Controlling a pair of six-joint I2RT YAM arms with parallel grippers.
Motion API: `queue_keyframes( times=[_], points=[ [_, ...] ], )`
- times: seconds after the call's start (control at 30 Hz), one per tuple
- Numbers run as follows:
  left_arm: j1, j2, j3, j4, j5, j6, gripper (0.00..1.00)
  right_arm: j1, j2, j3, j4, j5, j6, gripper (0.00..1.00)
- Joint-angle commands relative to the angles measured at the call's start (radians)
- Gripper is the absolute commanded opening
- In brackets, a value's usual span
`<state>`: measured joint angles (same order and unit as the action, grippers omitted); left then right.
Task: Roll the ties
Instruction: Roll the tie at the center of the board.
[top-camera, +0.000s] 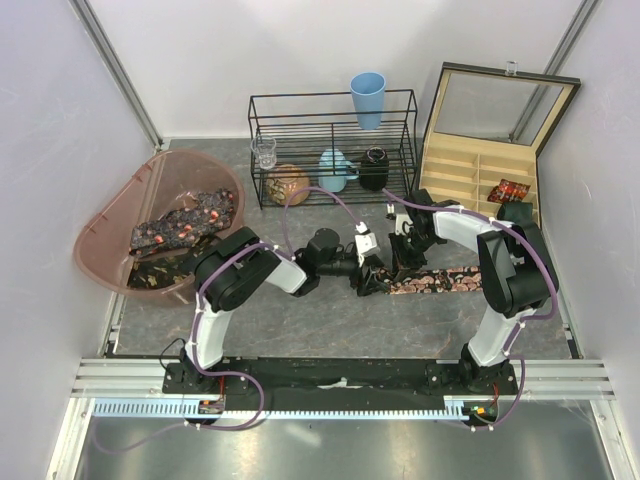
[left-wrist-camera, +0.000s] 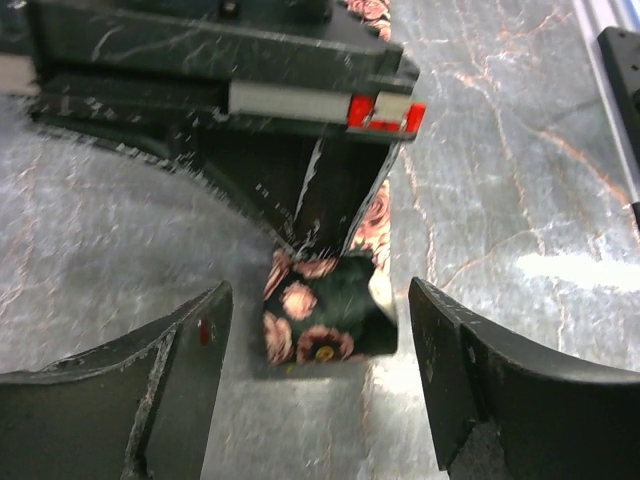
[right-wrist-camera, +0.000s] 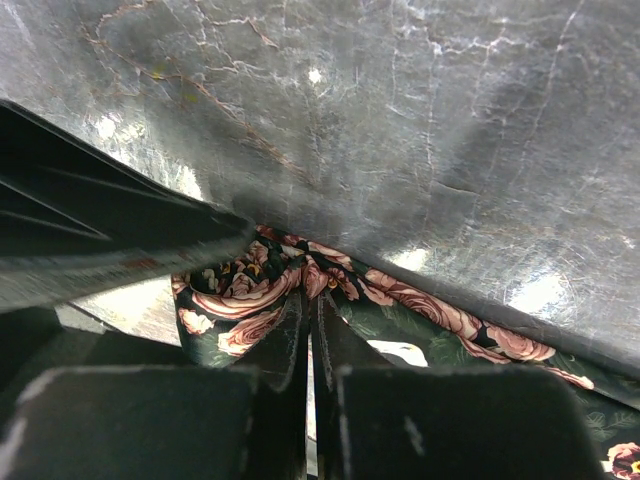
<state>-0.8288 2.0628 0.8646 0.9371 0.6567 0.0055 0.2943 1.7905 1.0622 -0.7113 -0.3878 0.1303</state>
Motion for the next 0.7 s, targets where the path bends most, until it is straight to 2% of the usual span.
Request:
queue_keyframes(
  times=[0.0, 0.1, 0.2, 0.23, 0.4, 0.47, 0.5, 0.53, 0.67],
  points=[
    [-0.023, 0.022, 0.048, 0.009, -0.003, -0.068, 0.77, 0.002, 0.053, -0.051, 0.039, 0.205, -0.054, 0.00],
    [-0.041, 0.028, 0.073, -0.067, -0.045, -0.059, 0.70, 0.002, 0.047, -0.050, 0.038, 0.184, -0.052, 0.00],
    [-0.047, 0.013, 0.054, -0.122, -0.065, -0.007, 0.53, -0.003, 0.035, -0.044, 0.039, 0.149, -0.052, 0.00],
    [-0.046, 0.007, 0.047, -0.138, -0.069, 0.020, 0.44, -0.006, 0.033, -0.035, 0.035, 0.124, -0.052, 0.00],
    [-0.055, -0.033, 0.001, -0.257, -0.104, 0.169, 0.18, -0.023, 0.026, 0.013, 0.023, -0.011, -0.061, 0.00],
    [-0.061, -0.046, -0.007, -0.328, -0.158, 0.211, 0.15, -0.030, 0.023, 0.034, 0.010, -0.063, -0.058, 0.06],
    [-0.061, -0.061, -0.013, -0.340, -0.169, 0.240, 0.13, -0.050, 0.024, 0.063, -0.011, -0.089, -0.061, 0.16],
    [-0.061, -0.069, -0.021, -0.346, -0.180, 0.255, 0.12, -0.061, 0.024, 0.076, -0.023, -0.133, -0.055, 0.20],
    [-0.064, -0.102, -0.052, -0.400, -0.226, 0.338, 0.11, -0.121, 0.012, 0.110, -0.095, -0.197, -0.049, 0.30]
  ],
)
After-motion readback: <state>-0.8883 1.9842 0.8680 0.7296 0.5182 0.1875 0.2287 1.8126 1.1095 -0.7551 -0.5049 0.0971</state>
